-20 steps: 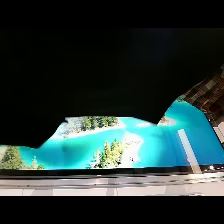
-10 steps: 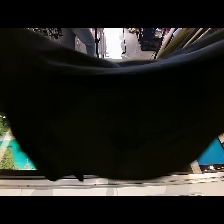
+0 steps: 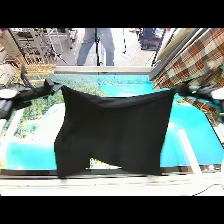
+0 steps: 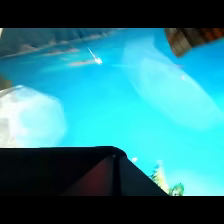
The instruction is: Fold the clothes and pants, and hang the long-sleeved shirts on hangers.
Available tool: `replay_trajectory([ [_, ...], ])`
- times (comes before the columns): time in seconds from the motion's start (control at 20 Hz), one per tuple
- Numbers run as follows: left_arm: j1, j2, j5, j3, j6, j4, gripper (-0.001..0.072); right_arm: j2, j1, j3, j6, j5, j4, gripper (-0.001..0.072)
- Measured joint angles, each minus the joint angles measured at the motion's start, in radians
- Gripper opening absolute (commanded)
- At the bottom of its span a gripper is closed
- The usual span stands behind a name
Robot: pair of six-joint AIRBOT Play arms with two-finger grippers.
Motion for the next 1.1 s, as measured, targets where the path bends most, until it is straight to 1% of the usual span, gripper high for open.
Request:
replay_trajectory([
  [0.05, -0.005, -0.046, 0.052, 0.008, 0.000, -0.013, 0.0433, -0.063, 0.005, 0.001, 0.010, -0.058, 0.019, 0.0473],
  [0.1, -0.006, -0.084, 0.092, 0.020, 0.000, -0.020, 0.0532, -0.112, 0.008, 0.008, 0.013, -0.088, 0.034, 0.0560],
  [0.2, 0.010, -0.126, 0.101, 0.043, 0.009, -0.003, 0.0524, -0.176, 0.002, 0.024, 0.024, -0.087, 0.047, 0.0555],
  [0.25, 0.026, -0.131, 0.071, 0.052, 0.016, 0.025, 0.0467, -0.193, -0.014, 0.030, 0.031, -0.044, 0.050, 0.0555],
  [0.3, 0.051, -0.132, 0.007, 0.058, 0.019, 0.080, 0.0452, -0.205, -0.036, 0.032, 0.035, 0.013, 0.049, 0.0551],
  [0.35, 0.078, -0.131, -0.043, 0.062, 0.004, 0.153, 0.0453, -0.213, -0.065, 0.027, 0.039, 0.096, 0.049, 0.0514],
  [0.4, 0.107, -0.127, -0.121, 0.065, -0.035, 0.252, 0.0457, -0.213, -0.093, 0.010, 0.042, 0.177, 0.050, 0.0494],
  [0.45, 0.131, -0.124, -0.209, 0.066, -0.076, 0.344, 0.0488, -0.205, -0.122, -0.027, 0.045, 0.266, 0.050, 0.0494],
  [0.5, 0.150, -0.122, -0.280, 0.060, -0.110, 0.438, 0.0550, -0.185, -0.144, -0.079, 0.048, 0.345, 0.050, 0.0492],
  [0.6, 0.171, -0.121, -0.441, 0.026, -0.135, 0.564, 0.0556, -0.112, -0.171, -0.225, 0.050, 0.462, 0.053, 0.0485],
  [0.7, 0.174, -0.121, -0.527, -0.026, -0.135, 0.634, 0.0556, -0.015, -0.187, -0.391, 0.050, 0.521, 0.051, 0.0486],
  [0.75, 0.170, -0.120, -0.552, -0.050, -0.133, 0.650, 0.0556, 0.032, -0.196, -0.471, 0.050, 0.534, 0.042, 0.0486],
  [0.9, 0.150, -0.120, -0.557, -0.098, -0.116, 0.669, 0.0556, 0.126, -0.214, -0.641, 0.035, 0.561, 0.033, 0.0486],
  [1.1, 0.136, -0.121, -0.559, -0.121, -0.108, 0.678, 0.0556, 0.168, -0.222, -0.734, 0.008, 0.566, 0.024, 0.0485],
])
